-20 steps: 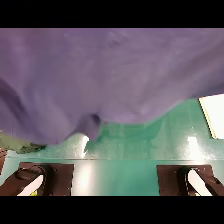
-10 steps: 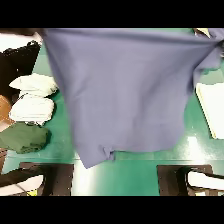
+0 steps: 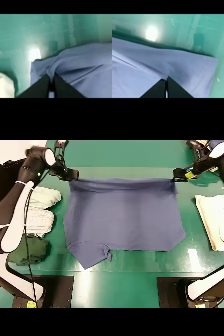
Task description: Fold the shirts.
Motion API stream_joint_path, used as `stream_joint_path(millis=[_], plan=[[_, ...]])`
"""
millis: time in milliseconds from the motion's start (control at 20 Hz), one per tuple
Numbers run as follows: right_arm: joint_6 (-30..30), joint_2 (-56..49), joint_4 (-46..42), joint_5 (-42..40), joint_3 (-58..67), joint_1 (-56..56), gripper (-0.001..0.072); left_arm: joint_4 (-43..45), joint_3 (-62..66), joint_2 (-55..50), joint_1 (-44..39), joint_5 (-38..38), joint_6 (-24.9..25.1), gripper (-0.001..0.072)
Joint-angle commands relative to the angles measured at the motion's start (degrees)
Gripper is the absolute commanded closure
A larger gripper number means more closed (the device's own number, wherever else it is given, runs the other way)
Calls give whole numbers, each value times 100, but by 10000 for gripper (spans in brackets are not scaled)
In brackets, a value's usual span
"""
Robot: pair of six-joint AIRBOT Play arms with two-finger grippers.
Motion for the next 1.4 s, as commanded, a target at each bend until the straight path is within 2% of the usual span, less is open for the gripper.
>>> stream_joint_path(millis=[0, 50, 100, 250, 350, 500, 600, 850, 900, 950, 1200, 1350], plan=[[4, -323, 39, -254, 0, 57, 651, 7, -7, -267, 0, 225, -7, 254], [4, -317, 42, -254, 20, 55, 443, 57, 2, -260, 33, 133, -4, 241], [7, -317, 42, -127, 107, 37, 342, 109, 24, -247, 83, -52, -2, 241], [-4, -59, 42, 507, 98, -127, 343, 118, 153, -55, 470, -1207, 4, 242], [-120, 422, 262, 597, -479, -302, 344, -37, 142, 190, 831, -1969, 203, 360], [-400, 1239, 1158, 588, -1652, -616, 345, -623, -361, 721, 1222, -2564, 452, 360], [-612, 1768, 1554, 586, -2430, -767, 345, -800, -1263, 1311, 1270, -2514, 511, 359], [-824, 2953, 1598, 509, -3991, -835, 345, -1259, -4382, 3119, 1270, -2074, 494, 357], [-824, 3154, 1596, 435, -4225, -837, 345, -1469, -4927, 3405, 1270, -2026, 490, 252], [-826, 3342, 1602, 343, -4446, -835, 345, -1759, -5473, 3679, 1270, -1902, 490, 101], [-824, 3985, 1644, 149, -5180, -837, 344, -2922, -7036, 4214, 1270, -850, 507, 88], [-824, 4245, 1641, 151, -5383, -837, 344, -3080, -7392, 4214, 1270, -586, 555, 88]])
